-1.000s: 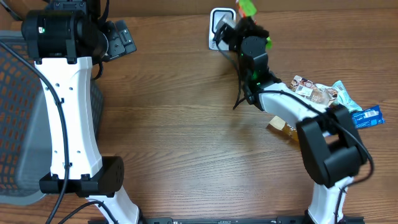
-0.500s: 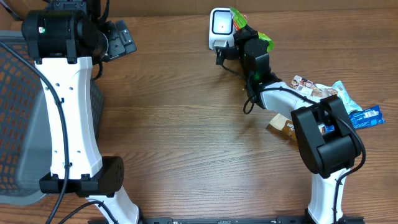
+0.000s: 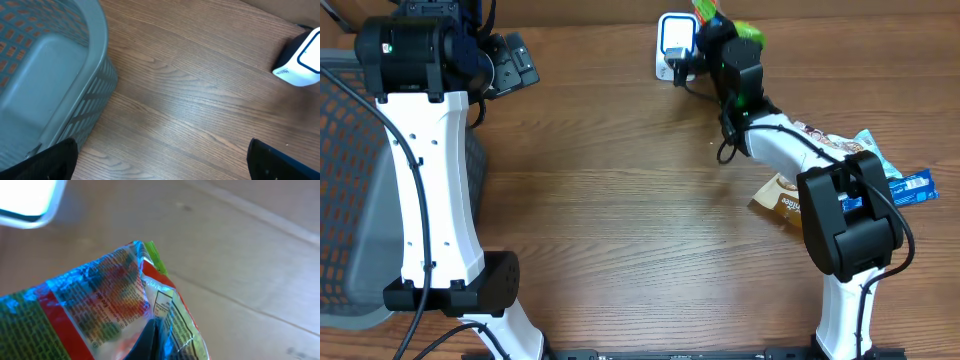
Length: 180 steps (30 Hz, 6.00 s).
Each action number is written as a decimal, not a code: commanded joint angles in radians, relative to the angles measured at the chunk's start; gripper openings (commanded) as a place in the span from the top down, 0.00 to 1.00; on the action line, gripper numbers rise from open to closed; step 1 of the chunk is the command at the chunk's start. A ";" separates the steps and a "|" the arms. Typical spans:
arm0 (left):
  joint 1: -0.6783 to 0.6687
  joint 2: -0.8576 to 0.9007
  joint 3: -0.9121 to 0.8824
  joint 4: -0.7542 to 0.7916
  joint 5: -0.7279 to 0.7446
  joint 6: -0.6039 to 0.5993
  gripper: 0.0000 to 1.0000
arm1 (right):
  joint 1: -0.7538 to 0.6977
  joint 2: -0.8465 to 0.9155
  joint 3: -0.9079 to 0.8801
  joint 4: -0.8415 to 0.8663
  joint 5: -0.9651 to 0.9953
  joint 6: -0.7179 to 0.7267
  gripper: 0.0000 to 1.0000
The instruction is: Scan the item barcode
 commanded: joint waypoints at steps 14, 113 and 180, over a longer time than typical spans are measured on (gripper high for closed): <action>0.000 -0.011 0.011 0.000 -0.013 -0.003 0.00 | 0.027 0.050 0.051 -0.128 -0.090 -0.011 0.96; 0.000 -0.011 0.011 0.000 -0.013 -0.003 0.00 | -0.348 -0.968 0.273 -2.081 -0.782 2.076 0.00; 0.000 -0.011 0.011 0.000 -0.013 -0.003 0.00 | -0.319 -2.132 -1.457 -0.647 -0.489 1.891 0.00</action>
